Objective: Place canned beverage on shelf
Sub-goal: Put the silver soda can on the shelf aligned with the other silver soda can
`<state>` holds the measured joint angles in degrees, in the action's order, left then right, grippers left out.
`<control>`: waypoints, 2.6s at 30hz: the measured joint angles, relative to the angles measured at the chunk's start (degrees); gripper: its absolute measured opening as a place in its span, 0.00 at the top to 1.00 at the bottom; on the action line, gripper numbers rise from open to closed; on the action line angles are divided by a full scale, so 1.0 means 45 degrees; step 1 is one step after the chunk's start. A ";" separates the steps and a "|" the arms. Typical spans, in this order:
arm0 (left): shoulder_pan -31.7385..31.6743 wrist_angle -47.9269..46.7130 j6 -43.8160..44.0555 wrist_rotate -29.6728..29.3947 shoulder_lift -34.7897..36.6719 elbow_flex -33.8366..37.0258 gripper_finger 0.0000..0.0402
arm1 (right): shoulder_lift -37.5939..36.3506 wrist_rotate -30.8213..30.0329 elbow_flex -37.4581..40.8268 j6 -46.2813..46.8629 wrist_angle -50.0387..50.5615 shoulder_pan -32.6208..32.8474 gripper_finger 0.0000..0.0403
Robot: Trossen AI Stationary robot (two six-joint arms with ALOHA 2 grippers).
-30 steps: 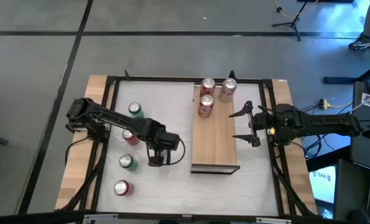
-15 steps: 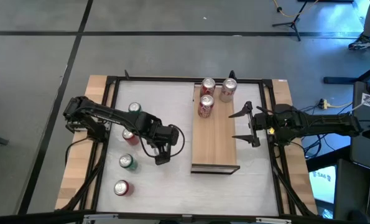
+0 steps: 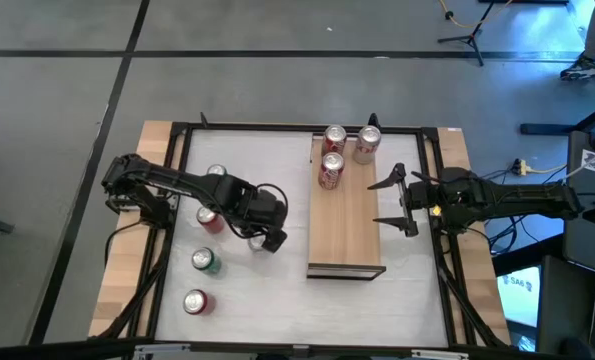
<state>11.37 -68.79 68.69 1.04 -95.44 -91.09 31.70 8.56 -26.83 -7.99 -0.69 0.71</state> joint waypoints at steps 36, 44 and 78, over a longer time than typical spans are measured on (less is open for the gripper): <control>0.0517 0.2674 0.1612 -0.0710 -0.0010 0.3346 0.05 | 0.0000 0.0005 0.0000 0.0000 0.0204 0.0003 0.04; 0.0743 0.3023 0.1627 -0.0690 -0.0015 0.3915 0.05 | 0.0000 0.0005 0.0000 0.0000 0.0191 0.0001 0.04; 0.1177 0.3680 0.1602 -0.2487 -0.0067 0.3962 0.11 | 0.0000 0.0007 0.0000 0.0000 0.0185 0.0000 0.04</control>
<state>16.67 -52.23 75.90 -10.15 -95.74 -73.26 31.70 8.59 -26.83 -7.99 0.14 0.71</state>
